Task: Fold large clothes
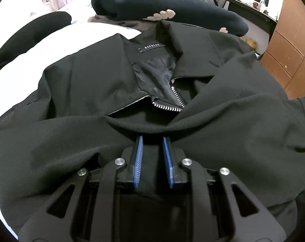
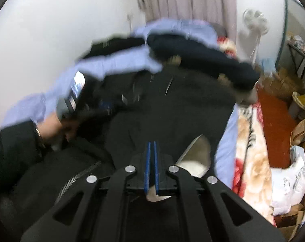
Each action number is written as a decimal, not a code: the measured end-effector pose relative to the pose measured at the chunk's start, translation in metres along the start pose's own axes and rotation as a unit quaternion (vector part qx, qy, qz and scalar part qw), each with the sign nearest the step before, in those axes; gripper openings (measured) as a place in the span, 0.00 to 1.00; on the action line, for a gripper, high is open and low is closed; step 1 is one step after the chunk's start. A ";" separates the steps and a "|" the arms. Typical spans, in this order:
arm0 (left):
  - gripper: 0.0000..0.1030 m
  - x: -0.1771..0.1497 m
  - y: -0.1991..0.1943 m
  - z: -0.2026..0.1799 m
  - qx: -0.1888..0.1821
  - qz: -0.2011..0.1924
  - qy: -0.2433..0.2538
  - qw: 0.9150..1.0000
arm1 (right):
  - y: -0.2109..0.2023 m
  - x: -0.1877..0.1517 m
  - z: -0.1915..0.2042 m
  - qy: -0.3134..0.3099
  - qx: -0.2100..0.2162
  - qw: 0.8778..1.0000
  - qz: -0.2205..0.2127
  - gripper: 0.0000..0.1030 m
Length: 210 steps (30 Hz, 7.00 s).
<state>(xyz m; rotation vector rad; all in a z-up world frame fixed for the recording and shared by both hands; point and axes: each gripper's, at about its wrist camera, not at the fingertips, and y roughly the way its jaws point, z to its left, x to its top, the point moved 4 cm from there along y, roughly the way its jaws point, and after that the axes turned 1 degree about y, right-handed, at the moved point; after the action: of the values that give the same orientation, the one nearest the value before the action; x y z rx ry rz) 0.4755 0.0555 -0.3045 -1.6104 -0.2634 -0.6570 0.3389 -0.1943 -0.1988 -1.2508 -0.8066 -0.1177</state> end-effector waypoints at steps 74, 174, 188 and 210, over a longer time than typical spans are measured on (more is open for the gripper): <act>0.01 -0.250 -0.181 -0.050 -0.045 0.097 -0.058 0.993 | -0.020 -0.201 0.012 0.178 0.063 0.976 0.111 0.00; 0.24 -0.328 -0.436 -0.092 -0.245 -0.143 -0.218 0.934 | -0.252 -0.293 0.059 0.331 0.273 0.897 -0.105 0.20; 0.24 -0.224 -0.438 -0.048 -0.284 -0.239 -0.292 0.882 | -0.270 -0.172 0.021 0.381 0.301 0.859 -0.165 0.21; 0.25 -0.069 -0.080 0.108 -0.075 -0.109 -0.336 0.932 | 0.090 0.020 -0.096 0.368 0.144 0.918 -0.024 0.21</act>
<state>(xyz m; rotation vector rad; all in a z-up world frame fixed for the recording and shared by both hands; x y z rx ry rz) 0.4053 0.1864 -0.2783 -1.9339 -0.9244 -0.2678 0.4444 -0.2405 -0.2666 -0.8071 -0.1825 -0.4637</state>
